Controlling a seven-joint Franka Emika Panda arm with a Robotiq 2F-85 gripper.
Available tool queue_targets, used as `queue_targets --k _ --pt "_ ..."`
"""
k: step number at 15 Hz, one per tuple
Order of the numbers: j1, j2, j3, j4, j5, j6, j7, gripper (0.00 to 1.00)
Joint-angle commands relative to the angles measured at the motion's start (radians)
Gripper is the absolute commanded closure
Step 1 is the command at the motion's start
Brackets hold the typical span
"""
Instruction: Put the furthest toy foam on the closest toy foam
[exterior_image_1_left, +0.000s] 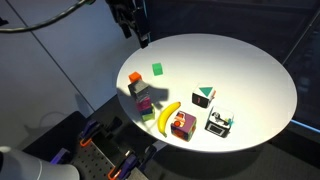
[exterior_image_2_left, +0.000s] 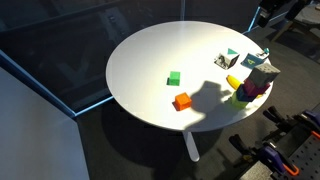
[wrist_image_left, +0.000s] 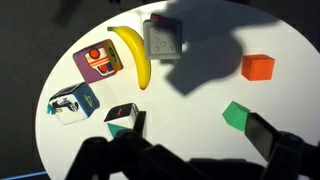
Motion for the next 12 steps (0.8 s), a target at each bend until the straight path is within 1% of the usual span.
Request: queue_targets --k 1,7,9,12 --pt "-0.013 0.132 0.017 0.131 -0.046 -0.028 0.043 0.0" --pt "-0.017 0.317 0.005 0.264 -0.143 -0.067 0.107 0.0" --pt "-0.015 0.371 -0.01 0.291 -0.147 -0.062 0.118 0.0" --pt "-0.012 0.443 -0.036 0.315 -0.133 -0.011 0.124 0.0"
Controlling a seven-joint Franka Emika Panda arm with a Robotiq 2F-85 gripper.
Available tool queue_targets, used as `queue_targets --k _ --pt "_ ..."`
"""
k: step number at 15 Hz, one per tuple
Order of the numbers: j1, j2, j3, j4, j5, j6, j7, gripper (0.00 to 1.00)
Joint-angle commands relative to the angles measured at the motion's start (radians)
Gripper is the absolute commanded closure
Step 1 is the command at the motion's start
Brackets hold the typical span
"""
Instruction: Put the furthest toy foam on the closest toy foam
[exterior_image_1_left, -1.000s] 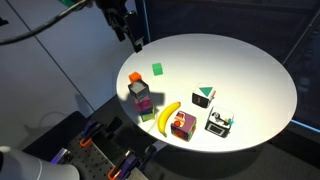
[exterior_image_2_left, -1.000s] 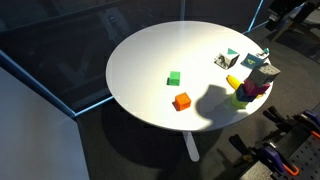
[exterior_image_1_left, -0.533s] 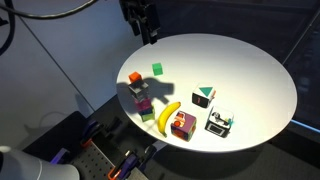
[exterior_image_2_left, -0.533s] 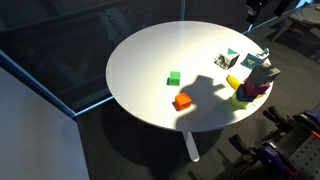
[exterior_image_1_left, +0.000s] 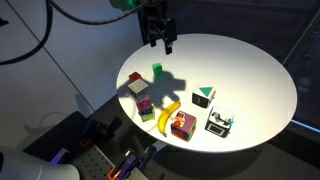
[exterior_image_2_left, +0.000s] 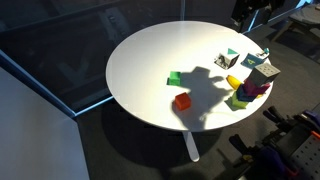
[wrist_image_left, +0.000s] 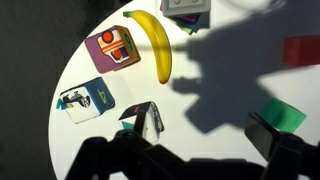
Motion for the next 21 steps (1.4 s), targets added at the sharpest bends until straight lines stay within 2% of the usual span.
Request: queue_targets --k 1,7,14,15,21 --pt "0.001 0.096 -0.03 0.069 0.0 0.022 0.02 0.0" --pt "-0.006 0.202 -0.083 0.14 0.029 0.059 -0.051 0.0" --pt "-0.029 0.276 -0.117 0.222 0.02 0.118 -0.259 0.0" --pt "-0.015 0.251 -0.117 0.183 0.009 0.111 -0.195 0.0" --pt "-0.012 0.26 -0.119 0.185 0.008 0.113 -0.201 0.0"
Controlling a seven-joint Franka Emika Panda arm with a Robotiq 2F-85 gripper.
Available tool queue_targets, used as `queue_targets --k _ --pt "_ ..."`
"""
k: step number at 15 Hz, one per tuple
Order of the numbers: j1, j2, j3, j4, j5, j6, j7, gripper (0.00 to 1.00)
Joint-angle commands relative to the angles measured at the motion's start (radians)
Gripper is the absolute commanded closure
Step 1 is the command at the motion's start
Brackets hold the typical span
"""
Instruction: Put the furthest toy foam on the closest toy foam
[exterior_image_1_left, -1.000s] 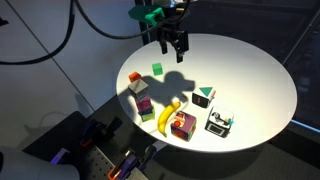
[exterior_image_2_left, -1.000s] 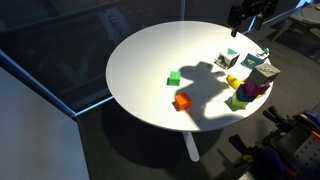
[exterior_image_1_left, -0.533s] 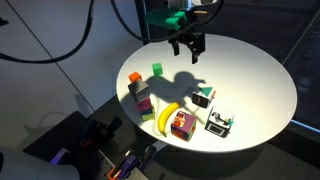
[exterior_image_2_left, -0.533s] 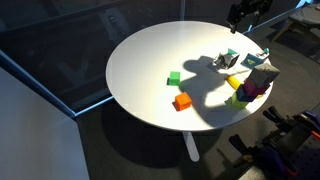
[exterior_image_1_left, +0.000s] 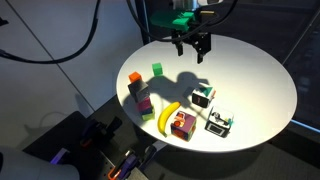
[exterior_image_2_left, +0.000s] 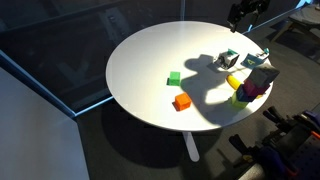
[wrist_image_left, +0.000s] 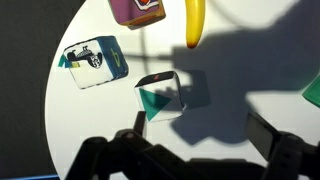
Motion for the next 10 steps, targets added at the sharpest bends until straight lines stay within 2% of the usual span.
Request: queue_targets --k 1,6,10 --pt "0.004 0.0 -0.004 0.001 0.001 -0.002 -0.001 0.0" --pt "0.004 0.0 -0.004 0.001 0.001 -0.002 -0.001 0.0" --pt "-0.013 0.032 -0.008 0.043 0.028 0.001 -0.038 0.0"
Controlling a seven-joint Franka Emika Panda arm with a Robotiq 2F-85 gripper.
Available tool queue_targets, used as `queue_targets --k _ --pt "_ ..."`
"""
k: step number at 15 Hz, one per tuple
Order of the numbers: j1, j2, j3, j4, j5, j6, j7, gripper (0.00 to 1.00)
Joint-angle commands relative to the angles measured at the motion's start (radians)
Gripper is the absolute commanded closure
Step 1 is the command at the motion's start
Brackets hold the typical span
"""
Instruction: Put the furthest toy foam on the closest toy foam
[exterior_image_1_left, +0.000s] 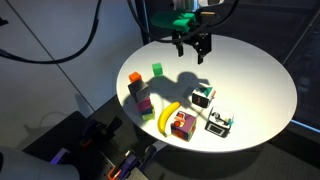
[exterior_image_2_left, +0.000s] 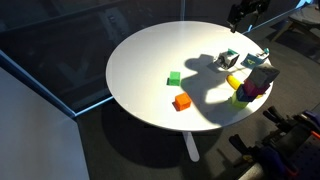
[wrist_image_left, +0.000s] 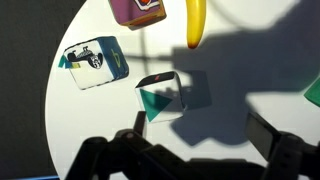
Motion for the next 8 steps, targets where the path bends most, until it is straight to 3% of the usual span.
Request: queue_targets --k 1,8 --pt "-0.016 0.033 -0.007 0.047 0.035 0.006 -0.049 0.0" --pt "-0.067 0.109 0.005 0.092 0.17 0.047 -0.23 0.0"
